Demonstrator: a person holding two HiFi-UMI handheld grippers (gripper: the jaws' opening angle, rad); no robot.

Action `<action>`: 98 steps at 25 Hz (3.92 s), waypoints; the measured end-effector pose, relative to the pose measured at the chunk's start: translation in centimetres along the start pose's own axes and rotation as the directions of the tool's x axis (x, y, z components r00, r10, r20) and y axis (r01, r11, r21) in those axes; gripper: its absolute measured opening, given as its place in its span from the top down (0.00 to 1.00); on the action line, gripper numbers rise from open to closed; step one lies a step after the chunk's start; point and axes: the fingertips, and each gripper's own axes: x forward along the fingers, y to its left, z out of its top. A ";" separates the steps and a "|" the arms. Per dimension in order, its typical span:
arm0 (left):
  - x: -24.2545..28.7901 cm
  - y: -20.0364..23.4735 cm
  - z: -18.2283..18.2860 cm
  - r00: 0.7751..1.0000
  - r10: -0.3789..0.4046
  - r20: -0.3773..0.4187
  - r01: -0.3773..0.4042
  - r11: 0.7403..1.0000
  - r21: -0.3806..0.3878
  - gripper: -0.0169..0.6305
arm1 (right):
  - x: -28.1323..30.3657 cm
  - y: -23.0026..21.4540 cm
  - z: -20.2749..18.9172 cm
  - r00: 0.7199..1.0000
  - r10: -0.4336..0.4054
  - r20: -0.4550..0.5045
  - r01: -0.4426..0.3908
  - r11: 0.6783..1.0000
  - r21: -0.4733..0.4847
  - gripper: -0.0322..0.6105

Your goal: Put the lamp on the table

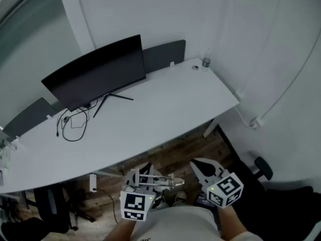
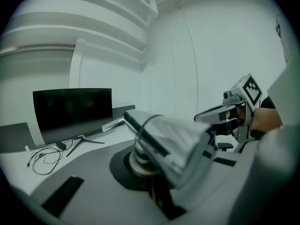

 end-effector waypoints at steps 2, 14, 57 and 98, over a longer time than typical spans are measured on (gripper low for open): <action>0.0 0.2 -0.1 1.000 0.002 0.009 -0.002 1.000 0.001 0.97 | 0.1 0.2 -0.2 1.000 -0.001 0.003 0.001 1.000 0.001 0.90; -0.7 1.6 -0.5 1.000 -0.024 0.018 0.024 1.000 0.002 0.97 | 1.1 1.3 -0.3 0.999 -0.032 0.004 0.032 0.999 0.023 0.90; 19.1 9.6 5.9 1.000 0.008 0.020 -0.008 1.000 -0.026 0.97 | 14.9 -16.1 7.2 1.000 0.008 0.026 -0.009 0.999 0.032 0.90; 31.6 15.0 12.0 0.999 0.043 0.014 -0.042 0.998 -0.055 0.97 | 24.7 -26.8 12.0 0.998 0.057 0.001 -0.057 0.997 0.057 0.90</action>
